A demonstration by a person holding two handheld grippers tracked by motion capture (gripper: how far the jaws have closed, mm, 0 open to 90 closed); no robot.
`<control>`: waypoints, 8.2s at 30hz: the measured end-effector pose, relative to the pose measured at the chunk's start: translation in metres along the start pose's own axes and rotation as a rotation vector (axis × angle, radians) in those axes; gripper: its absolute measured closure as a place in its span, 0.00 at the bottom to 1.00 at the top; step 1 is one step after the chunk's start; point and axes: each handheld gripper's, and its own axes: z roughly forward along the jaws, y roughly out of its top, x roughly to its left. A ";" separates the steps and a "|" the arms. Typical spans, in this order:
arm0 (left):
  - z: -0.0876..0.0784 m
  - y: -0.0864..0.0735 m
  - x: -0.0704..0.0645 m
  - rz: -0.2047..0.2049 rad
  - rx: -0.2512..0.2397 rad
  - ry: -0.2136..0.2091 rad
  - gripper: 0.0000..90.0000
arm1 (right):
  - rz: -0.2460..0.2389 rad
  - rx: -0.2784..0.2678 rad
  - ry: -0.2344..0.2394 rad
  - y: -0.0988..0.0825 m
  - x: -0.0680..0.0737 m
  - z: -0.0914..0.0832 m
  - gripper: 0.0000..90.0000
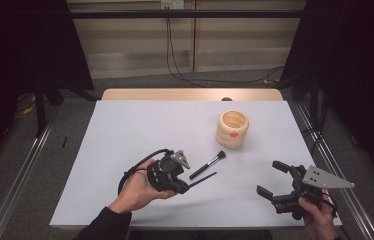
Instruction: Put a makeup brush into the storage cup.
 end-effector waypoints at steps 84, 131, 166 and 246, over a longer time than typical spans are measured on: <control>0.017 0.006 -0.008 0.084 0.066 -0.031 0.93 | -0.479 0.789 0.517 0.067 0.034 0.141 0.59; 0.016 0.008 -0.011 0.114 0.030 -0.082 0.90 | -0.504 0.845 0.691 0.046 0.046 0.152 0.95; 0.000 -0.003 0.003 0.015 -0.219 0.028 0.05 | -0.445 0.773 0.588 0.051 0.035 0.145 0.95; -0.026 -0.031 -0.003 -0.084 -0.723 0.173 0.04 | -0.068 0.167 0.476 0.050 0.016 0.115 0.95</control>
